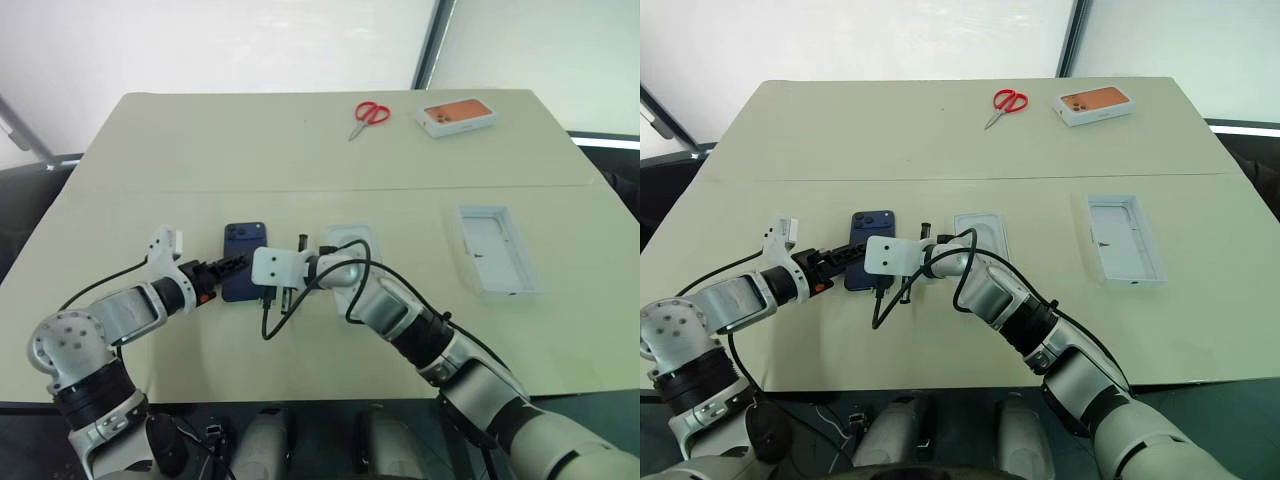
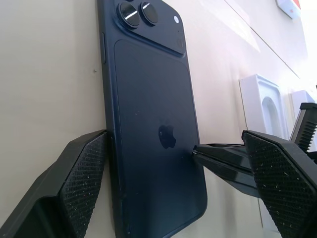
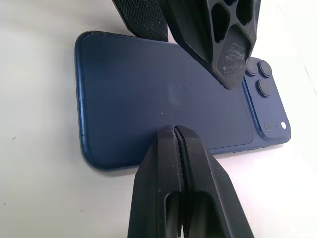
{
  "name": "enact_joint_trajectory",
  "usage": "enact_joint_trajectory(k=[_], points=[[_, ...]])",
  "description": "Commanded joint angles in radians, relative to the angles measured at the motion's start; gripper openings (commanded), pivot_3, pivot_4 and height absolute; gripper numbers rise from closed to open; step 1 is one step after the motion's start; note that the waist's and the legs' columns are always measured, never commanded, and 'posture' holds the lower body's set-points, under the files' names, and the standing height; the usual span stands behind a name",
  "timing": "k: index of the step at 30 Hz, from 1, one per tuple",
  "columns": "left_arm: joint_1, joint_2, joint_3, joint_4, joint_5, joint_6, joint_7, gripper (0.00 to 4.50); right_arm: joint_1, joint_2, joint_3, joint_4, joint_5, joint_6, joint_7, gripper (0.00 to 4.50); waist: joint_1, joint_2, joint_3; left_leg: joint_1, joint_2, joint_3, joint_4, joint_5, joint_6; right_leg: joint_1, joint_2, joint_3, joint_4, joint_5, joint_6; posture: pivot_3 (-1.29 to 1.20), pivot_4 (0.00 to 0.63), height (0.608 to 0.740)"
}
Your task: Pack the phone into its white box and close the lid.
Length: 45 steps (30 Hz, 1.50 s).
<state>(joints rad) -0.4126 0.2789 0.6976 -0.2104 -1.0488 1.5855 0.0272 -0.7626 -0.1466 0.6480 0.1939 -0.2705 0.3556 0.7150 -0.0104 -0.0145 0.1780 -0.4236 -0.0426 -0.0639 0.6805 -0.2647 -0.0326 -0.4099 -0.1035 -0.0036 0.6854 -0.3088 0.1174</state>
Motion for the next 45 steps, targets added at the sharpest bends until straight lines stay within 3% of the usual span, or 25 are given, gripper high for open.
enact_joint_trajectory(k=[1,5,15,18,20,28,36,41,45], points=[[-0.009,0.001,0.018,0.034,-0.026,0.029,-0.008,3.65,0.000,0.003,-0.023,-0.033,-0.005,-0.011,0.002,0.00,-0.001,0.000,0.000,0.000,0.000,0.000,0.000,0.000,0.000,0.000,0.000,0.000,0.000,0.000,0.000,0.00,0.150,0.697],[-0.010,0.002,0.020,0.035,-0.034,0.029,-0.008,1.70,0.003,0.005,-0.025,-0.031,-0.006,-0.011,0.004,0.00,-0.002,0.000,0.000,0.000,0.000,0.000,0.000,0.000,0.000,-0.001,0.000,0.000,0.000,0.000,0.000,0.00,0.150,0.697],[-0.023,-0.027,0.097,0.047,-0.058,0.029,0.004,1.70,0.009,0.005,-0.028,-0.036,-0.009,-0.008,0.003,0.00,-0.005,-0.001,0.000,-0.001,0.001,0.000,-0.001,0.000,0.000,-0.001,0.000,0.000,0.000,0.000,0.000,0.00,0.150,0.697],[-0.030,-0.032,0.121,0.049,-0.072,0.029,-0.001,0.87,0.010,0.001,-0.033,-0.040,-0.011,-0.007,0.003,0.00,-0.005,-0.001,0.000,-0.001,0.001,0.000,-0.001,0.000,-0.001,-0.002,0.001,0.000,0.000,0.000,0.000,0.00,0.150,0.697],[-0.032,-0.035,0.127,0.051,-0.077,0.029,0.003,0.03,0.005,-0.007,-0.040,-0.050,-0.016,-0.005,0.003,0.00,-0.004,-0.001,0.000,-0.001,0.001,0.000,-0.001,0.000,-0.001,-0.001,0.000,0.000,0.000,0.000,0.000,0.00,0.150,0.697],[-0.047,-0.064,0.184,0.078,-0.132,0.008,0.047,0.03,-0.014,-0.045,-0.113,-0.131,0.000,0.044,0.011,0.00,-0.007,-0.001,0.000,-0.001,0.001,0.000,-0.001,0.000,-0.001,-0.002,0.001,0.000,0.000,0.000,0.000,0.00,0.150,0.697],[-0.038,-0.094,0.179,0.095,-0.360,-0.075,0.158,0.03,0.006,-0.141,-0.238,-0.298,0.066,0.152,0.068,0.00,-0.003,-0.002,0.000,-0.002,0.001,0.000,-0.001,0.000,-0.001,-0.003,0.000,0.000,-0.001,0.000,0.000,0.00,0.150,0.697],[0.011,-0.095,0.066,0.091,-0.604,-0.219,0.283,0.03,0.045,-0.240,-0.314,-0.400,0.128,0.190,0.120,0.00,-0.001,-0.002,0.001,-0.002,0.001,0.000,-0.001,0.000,-0.001,-0.002,0.000,0.000,-0.001,0.000,0.000,0.00,0.150,0.697],[0.044,-0.073,-0.107,0.046,-0.779,-0.348,0.385,0.03,0.103,-0.362,-0.402,-0.484,0.198,0.219,0.189,0.00,0.001,-0.002,0.001,-0.002,0.001,0.000,-0.001,0.000,-0.001,-0.002,0.000,0.000,-0.001,0.000,0.000,0.00,0.150,0.697]])
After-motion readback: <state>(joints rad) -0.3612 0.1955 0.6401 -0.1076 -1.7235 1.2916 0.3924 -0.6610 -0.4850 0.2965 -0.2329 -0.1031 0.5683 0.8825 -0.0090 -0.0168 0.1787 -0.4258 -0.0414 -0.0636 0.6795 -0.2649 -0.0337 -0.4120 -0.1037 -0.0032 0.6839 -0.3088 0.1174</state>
